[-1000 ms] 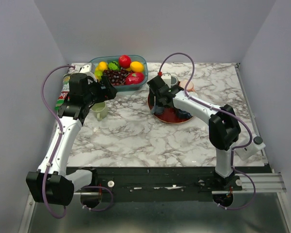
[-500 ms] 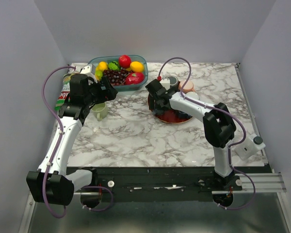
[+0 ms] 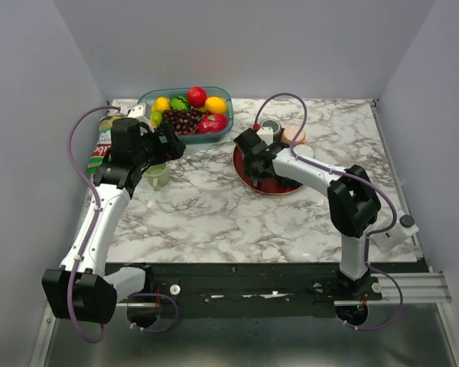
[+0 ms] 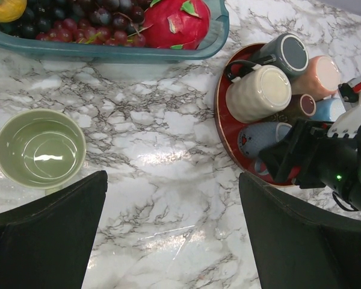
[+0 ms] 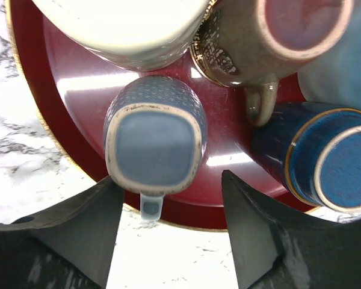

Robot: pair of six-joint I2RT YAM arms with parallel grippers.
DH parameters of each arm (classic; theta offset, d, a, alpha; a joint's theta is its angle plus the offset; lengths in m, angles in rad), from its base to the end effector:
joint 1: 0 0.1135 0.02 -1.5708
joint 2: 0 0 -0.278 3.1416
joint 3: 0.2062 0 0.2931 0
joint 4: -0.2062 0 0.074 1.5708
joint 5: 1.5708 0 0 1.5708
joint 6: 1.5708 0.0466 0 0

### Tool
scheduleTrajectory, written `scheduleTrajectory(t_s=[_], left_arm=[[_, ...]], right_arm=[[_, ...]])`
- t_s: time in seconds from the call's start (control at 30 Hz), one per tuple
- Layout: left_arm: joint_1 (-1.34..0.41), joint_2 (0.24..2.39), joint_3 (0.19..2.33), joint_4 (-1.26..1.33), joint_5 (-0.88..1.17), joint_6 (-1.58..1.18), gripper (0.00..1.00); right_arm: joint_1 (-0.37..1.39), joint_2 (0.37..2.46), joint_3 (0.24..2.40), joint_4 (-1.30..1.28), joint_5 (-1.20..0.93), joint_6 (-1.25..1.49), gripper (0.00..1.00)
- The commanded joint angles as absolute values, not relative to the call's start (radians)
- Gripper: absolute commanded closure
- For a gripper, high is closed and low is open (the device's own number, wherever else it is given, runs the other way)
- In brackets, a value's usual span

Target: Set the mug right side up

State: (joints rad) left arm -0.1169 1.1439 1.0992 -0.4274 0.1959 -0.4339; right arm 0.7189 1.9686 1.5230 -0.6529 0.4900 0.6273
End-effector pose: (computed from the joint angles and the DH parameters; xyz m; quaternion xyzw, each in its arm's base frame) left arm 0.2977 -0.0441 0.3592 -0.0835 0.8462 -0.2216 0.4774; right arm 0.3642 0.2896 0.1978 0.0135 0.9448 -0.0429 0.3245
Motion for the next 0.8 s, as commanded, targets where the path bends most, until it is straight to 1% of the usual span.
scheduleTrajectory(t_s=[0.0, 0.07, 0.1, 0.17, 0.2, 0.27, 0.3, 0.37, 0.43, 0.57, 0.77], left_arm=[[-0.112, 1.132, 1.085, -0.411, 0.204, -0.426, 0.01], [-0.112, 1.132, 1.077, -0.408, 0.204, -0.43, 0.01], [-0.112, 1.132, 1.077, -0.407, 0.207, -0.431, 0.01], [-0.112, 1.134, 1.072, -0.405, 0.207, -0.434, 0.01], [-0.112, 1.134, 1.071, -0.405, 0.207, -0.434, 0.01], [-0.112, 1.132, 1.071, -0.405, 0.204, -0.434, 0.01], [-0.112, 1.132, 1.069, -0.406, 0.204, -0.434, 0.01], [-0.112, 1.129, 1.069, -0.407, 0.203, -0.434, 0.01], [-0.112, 1.129, 1.066, -0.41, 0.201, -0.434, 0.01], [-0.112, 1.126, 1.066, -0.411, 0.201, -0.434, 0.01], [-0.112, 1.126, 1.066, -0.408, 0.198, -0.436, 0.01]], right_arm=[[0.724, 1.907, 1.494, -0.64, 0.537, 0.612, 0.32], [0.726, 1.894, 1.482, -0.617, 0.517, 0.598, 0.35], [0.724, 1.891, 1.473, -0.606, 0.508, 0.594, 0.38], [0.726, 1.899, 1.47, -0.591, 0.48, 0.581, 0.43], [0.726, 1.904, 1.474, -0.591, 0.476, 0.577, 0.48], [0.724, 1.917, 1.479, -0.584, 0.457, 0.566, 0.55], [0.726, 1.922, 1.482, -0.584, 0.453, 0.563, 0.6], [0.724, 1.933, 1.493, -0.583, 0.445, 0.554, 0.62], [0.724, 1.944, 1.503, -0.583, 0.442, 0.549, 0.68], [0.724, 1.948, 1.512, -0.583, 0.437, 0.532, 0.7], [0.724, 1.96, 1.511, -0.583, 0.436, 0.525, 0.67]])
